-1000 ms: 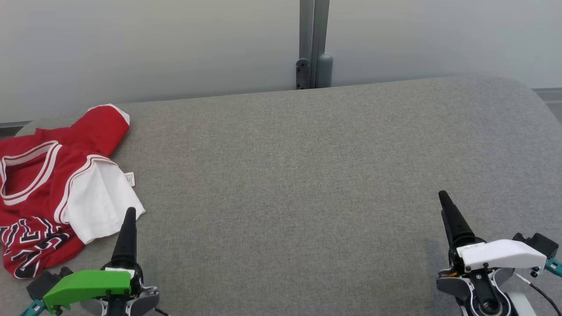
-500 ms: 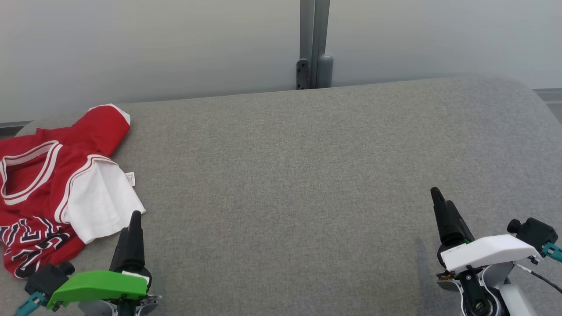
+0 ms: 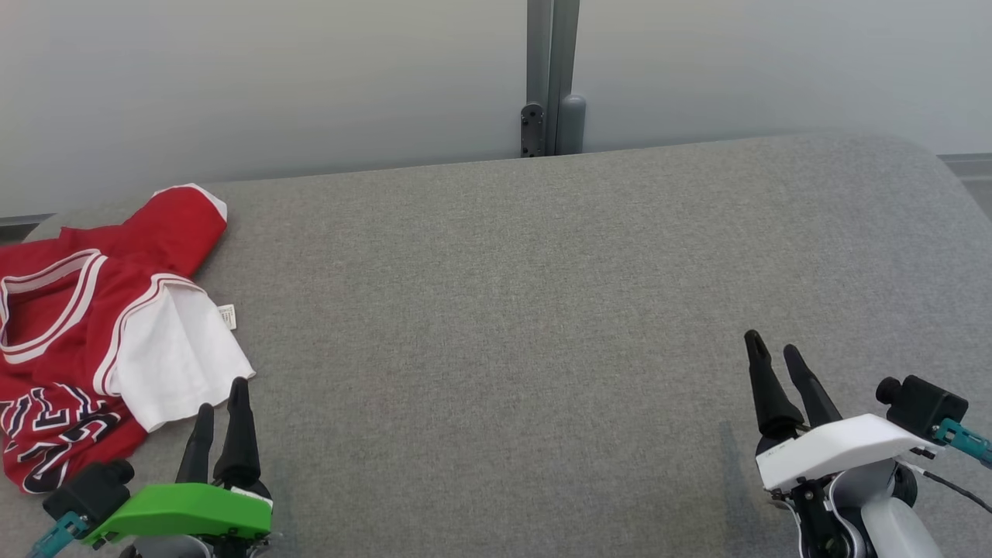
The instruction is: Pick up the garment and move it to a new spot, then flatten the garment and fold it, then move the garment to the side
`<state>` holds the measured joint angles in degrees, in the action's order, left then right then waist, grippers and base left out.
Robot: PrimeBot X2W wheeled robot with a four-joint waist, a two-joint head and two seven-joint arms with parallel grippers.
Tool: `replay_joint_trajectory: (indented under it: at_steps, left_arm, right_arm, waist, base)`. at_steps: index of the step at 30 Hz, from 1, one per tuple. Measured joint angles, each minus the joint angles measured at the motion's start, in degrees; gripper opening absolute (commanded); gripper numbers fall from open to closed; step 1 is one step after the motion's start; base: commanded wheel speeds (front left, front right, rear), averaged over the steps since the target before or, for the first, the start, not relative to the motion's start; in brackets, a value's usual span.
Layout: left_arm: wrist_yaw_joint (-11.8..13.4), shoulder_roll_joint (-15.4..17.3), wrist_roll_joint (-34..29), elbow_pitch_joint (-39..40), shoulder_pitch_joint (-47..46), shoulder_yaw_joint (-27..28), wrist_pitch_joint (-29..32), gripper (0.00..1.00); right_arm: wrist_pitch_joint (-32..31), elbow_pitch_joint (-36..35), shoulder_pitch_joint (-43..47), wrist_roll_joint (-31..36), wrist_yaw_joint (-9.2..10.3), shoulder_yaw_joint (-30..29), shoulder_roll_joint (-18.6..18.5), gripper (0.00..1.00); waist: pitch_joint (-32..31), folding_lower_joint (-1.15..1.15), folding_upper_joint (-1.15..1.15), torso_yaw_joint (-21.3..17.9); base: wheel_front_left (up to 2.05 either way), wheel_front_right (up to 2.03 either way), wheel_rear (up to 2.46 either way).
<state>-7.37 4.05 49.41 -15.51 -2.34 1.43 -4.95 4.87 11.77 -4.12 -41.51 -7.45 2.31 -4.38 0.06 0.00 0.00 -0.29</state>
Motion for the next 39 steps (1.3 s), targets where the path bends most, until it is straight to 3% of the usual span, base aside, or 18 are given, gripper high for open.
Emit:
replay_joint_trajectory:
  at_steps: [39]
  left_arm:
    - [-0.02, 2.54, -23.88, 2.15, 2.20, -3.13, -5.81, 1.00]
  right_arm:
    - [5.91, 1.55, 0.42, 23.95, -0.01, -2.11, 1.08, 1.00]
  waist:
    - [-0.55, 0.00, 0.00, -0.09]
  base:
    - [0.00, 0.00, 0.00]
